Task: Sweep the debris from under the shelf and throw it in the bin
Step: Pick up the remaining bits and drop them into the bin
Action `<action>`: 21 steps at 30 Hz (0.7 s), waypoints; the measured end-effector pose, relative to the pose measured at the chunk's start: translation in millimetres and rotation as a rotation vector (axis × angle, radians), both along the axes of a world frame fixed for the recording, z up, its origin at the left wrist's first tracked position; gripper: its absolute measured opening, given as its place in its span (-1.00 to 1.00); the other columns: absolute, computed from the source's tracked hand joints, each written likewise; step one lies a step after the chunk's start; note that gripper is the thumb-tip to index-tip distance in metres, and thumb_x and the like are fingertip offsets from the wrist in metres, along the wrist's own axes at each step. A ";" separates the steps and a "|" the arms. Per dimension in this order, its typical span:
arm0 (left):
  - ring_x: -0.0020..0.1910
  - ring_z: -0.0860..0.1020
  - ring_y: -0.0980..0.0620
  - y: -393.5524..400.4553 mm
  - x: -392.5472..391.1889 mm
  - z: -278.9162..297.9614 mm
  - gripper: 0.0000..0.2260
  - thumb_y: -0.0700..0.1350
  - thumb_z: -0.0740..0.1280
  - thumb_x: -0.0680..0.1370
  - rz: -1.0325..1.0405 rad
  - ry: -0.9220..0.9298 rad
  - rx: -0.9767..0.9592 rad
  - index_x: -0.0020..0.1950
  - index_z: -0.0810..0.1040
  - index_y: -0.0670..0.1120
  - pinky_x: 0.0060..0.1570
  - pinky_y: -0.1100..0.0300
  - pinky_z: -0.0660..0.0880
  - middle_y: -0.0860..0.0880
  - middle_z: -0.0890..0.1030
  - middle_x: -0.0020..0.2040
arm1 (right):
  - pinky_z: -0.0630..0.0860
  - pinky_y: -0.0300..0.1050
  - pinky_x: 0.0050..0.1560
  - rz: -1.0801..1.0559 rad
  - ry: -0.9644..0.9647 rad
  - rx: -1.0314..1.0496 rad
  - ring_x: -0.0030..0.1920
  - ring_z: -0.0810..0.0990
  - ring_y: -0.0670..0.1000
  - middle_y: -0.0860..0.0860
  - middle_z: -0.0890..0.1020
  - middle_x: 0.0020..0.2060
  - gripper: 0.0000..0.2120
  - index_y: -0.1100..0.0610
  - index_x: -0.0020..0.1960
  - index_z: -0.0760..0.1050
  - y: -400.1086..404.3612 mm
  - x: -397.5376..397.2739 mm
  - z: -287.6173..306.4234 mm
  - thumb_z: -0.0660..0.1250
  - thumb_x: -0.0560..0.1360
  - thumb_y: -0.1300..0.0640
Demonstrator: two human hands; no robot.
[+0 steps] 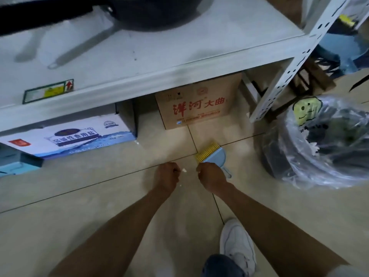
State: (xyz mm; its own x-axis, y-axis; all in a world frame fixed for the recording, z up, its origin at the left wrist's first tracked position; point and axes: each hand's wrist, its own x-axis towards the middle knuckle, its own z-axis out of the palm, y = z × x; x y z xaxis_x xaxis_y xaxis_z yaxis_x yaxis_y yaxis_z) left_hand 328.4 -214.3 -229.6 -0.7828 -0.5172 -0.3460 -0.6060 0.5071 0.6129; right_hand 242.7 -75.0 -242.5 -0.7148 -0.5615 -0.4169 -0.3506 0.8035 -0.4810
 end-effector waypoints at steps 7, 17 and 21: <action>-0.03 0.64 -0.11 1.9 2.0 -47.0 -0.76 -0.28 0.24 0.52 -0.041 -0.006 -0.091 0.03 0.66 -0.07 -0.04 0.21 0.54 -0.13 0.64 0.05 | 0.46 0.01 0.26 0.066 0.125 -0.010 0.21 0.52 0.18 0.20 0.50 0.23 -0.56 0.17 0.41 0.38 -19.8 -8.8 -45.6 0.17 0.55 0.36; 0.03 0.58 -0.12 -1.9 5.6 -77.5 -0.76 -0.01 0.17 0.59 -0.203 0.005 -0.173 0.17 0.57 0.04 -0.17 0.24 0.31 -0.08 0.57 0.01 | 0.54 0.07 0.13 0.050 0.268 0.017 0.15 0.53 0.19 0.20 0.48 0.18 -0.71 0.23 0.25 0.48 -21.1 12.3 -68.4 0.15 0.57 0.33; 0.04 0.56 -0.15 -3.9 20.3 -80.9 -0.72 -0.12 0.31 0.54 -0.378 0.083 -0.218 0.25 0.55 -0.06 0.00 0.10 0.49 -0.15 0.52 0.06 | 0.58 0.10 0.02 -0.028 0.219 -0.159 -0.01 0.59 0.24 0.22 0.56 0.00 -0.79 0.22 0.15 0.55 -6.3 37.7 -81.2 0.26 0.55 0.25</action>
State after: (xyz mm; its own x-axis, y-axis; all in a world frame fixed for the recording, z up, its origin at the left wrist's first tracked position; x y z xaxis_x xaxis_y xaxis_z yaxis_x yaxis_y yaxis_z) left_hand 348.6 -218.2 -310.5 -0.9515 -0.2429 -0.1890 -0.3063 0.8063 0.5060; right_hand 280.4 -81.3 -323.7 -0.7946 -0.5860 -0.1587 -0.4388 0.7349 -0.5171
